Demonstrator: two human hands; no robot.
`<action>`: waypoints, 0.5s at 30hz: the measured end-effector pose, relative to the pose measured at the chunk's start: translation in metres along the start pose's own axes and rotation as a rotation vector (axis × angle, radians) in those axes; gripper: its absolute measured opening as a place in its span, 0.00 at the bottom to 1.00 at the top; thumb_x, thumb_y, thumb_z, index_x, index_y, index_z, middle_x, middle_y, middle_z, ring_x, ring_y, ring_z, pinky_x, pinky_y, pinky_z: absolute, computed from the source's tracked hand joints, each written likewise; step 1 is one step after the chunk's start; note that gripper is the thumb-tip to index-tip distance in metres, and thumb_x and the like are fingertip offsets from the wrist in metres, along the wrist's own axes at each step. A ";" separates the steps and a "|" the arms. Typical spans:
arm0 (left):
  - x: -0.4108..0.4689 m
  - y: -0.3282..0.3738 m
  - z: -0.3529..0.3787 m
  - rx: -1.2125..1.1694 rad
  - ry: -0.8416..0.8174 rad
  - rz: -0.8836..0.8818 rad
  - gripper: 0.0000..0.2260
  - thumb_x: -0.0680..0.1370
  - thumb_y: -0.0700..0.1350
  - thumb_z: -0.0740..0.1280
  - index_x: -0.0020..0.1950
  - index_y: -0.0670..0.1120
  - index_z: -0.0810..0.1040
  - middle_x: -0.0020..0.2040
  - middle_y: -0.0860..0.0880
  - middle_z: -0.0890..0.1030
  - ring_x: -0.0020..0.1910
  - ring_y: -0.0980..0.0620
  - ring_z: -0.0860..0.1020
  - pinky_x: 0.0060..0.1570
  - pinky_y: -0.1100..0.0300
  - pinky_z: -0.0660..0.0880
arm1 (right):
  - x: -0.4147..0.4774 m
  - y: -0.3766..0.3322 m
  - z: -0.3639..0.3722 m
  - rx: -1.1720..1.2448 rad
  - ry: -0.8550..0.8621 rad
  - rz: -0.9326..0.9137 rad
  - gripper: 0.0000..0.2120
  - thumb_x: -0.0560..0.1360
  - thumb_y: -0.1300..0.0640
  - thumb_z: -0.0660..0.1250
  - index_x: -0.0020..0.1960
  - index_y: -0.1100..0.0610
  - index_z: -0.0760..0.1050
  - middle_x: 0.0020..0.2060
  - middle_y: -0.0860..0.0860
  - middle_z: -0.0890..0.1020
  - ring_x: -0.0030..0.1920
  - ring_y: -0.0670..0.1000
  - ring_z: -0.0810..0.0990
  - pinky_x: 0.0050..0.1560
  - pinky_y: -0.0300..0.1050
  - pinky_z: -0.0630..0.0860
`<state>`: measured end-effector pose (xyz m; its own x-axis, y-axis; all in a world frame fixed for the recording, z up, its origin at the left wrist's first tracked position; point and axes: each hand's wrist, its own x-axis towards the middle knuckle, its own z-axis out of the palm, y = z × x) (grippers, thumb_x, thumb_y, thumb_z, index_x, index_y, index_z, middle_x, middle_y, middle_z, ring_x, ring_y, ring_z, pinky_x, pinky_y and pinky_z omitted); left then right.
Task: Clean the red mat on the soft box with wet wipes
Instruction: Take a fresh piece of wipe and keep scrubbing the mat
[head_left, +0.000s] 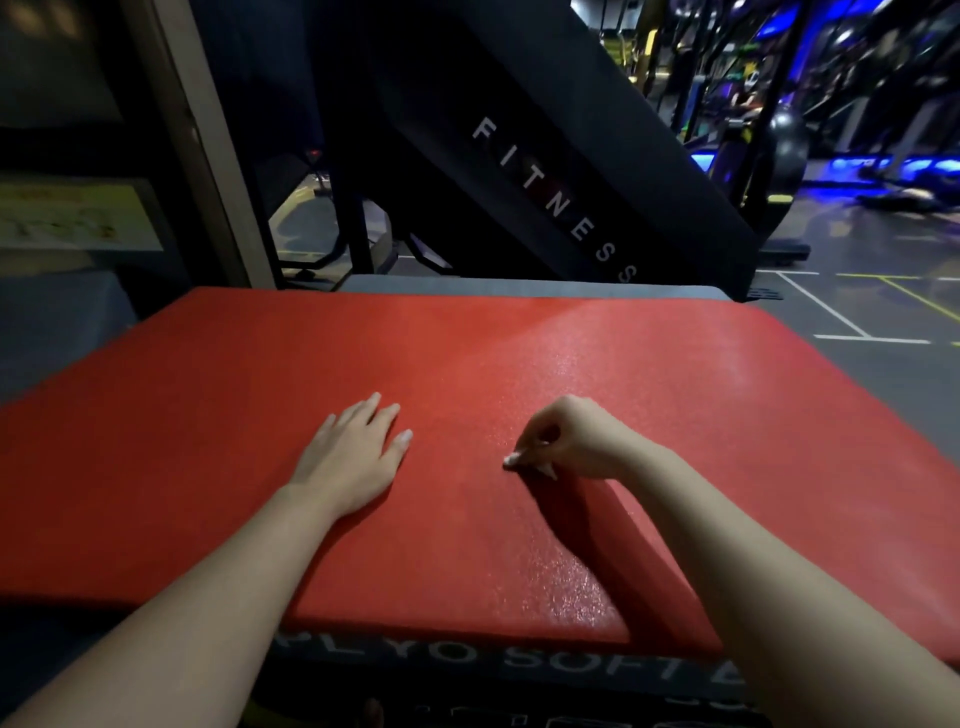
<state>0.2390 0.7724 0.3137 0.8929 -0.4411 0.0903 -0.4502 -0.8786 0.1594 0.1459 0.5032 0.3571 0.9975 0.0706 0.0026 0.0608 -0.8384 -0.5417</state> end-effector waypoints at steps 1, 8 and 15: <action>0.004 -0.001 0.000 0.000 0.011 0.004 0.26 0.85 0.59 0.53 0.82 0.50 0.61 0.83 0.47 0.58 0.81 0.49 0.56 0.79 0.48 0.54 | -0.001 0.000 -0.005 0.007 -0.114 -0.018 0.09 0.67 0.42 0.77 0.41 0.45 0.85 0.33 0.48 0.84 0.34 0.43 0.79 0.34 0.37 0.71; 0.028 -0.023 0.003 0.005 0.042 -0.055 0.26 0.85 0.58 0.53 0.81 0.50 0.62 0.83 0.47 0.58 0.82 0.49 0.55 0.79 0.46 0.54 | 0.025 0.016 0.012 -0.037 0.186 -0.019 0.07 0.69 0.49 0.77 0.44 0.50 0.85 0.39 0.49 0.85 0.39 0.47 0.79 0.41 0.40 0.71; 0.048 -0.019 0.008 -0.058 0.015 -0.092 0.26 0.86 0.58 0.51 0.82 0.52 0.60 0.83 0.50 0.56 0.82 0.53 0.52 0.80 0.44 0.50 | 0.056 0.026 0.009 -0.038 0.290 0.142 0.11 0.69 0.46 0.77 0.44 0.53 0.85 0.29 0.44 0.77 0.30 0.41 0.73 0.29 0.27 0.65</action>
<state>0.2906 0.7669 0.3075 0.9305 -0.3559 0.0870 -0.3664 -0.9030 0.2243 0.2034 0.4898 0.3354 0.9644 -0.2007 0.1722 -0.0833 -0.8486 -0.5224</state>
